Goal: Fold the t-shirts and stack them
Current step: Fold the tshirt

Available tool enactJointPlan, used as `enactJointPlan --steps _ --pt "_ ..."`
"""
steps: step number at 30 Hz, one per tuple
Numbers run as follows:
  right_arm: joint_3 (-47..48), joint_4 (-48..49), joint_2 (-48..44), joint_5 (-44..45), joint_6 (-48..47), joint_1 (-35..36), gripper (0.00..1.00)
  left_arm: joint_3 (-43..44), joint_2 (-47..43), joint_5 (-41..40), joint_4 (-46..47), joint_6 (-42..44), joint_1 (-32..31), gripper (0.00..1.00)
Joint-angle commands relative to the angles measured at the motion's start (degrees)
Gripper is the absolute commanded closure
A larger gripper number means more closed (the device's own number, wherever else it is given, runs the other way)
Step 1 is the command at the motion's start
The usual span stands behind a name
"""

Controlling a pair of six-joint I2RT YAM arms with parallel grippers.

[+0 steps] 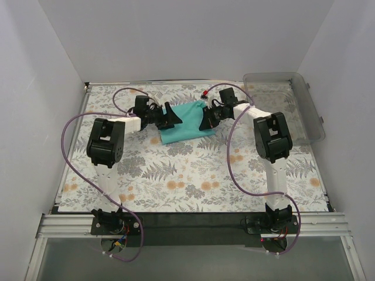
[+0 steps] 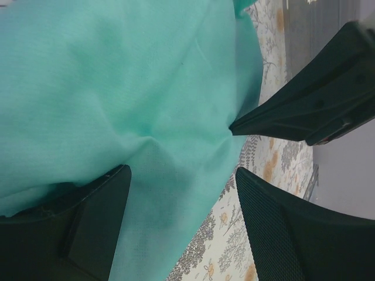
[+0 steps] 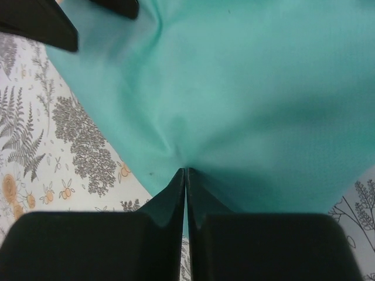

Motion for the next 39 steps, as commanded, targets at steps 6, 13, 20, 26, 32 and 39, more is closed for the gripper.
enactJointPlan --steps 6,13,20,26,32,39 --pt "2.7 -3.3 1.7 5.0 0.3 -0.2 0.94 2.5 1.5 -3.5 8.0 -8.8 5.3 0.33" --pt "3.8 -4.6 2.8 6.0 -0.2 -0.2 0.95 4.3 4.6 -4.9 12.6 -13.4 6.6 0.33" --pt "4.2 -5.6 3.7 6.0 -0.6 -0.2 0.95 2.7 3.8 -10.2 19.0 -18.2 7.6 0.33" --pt "4.4 -6.0 3.6 5.9 -1.0 -0.2 0.95 -0.2 -2.1 -17.1 22.1 -15.4 8.1 0.32" --pt "3.9 -6.7 3.8 6.2 -1.8 -0.2 0.95 -4.2 -8.6 -19.9 27.0 -11.9 8.1 0.32" --pt "3.5 -7.7 2.4 6.1 -4.5 -0.2 0.95 -7.8 -12.3 -10.4 29.6 -13.3 8.0 0.33"
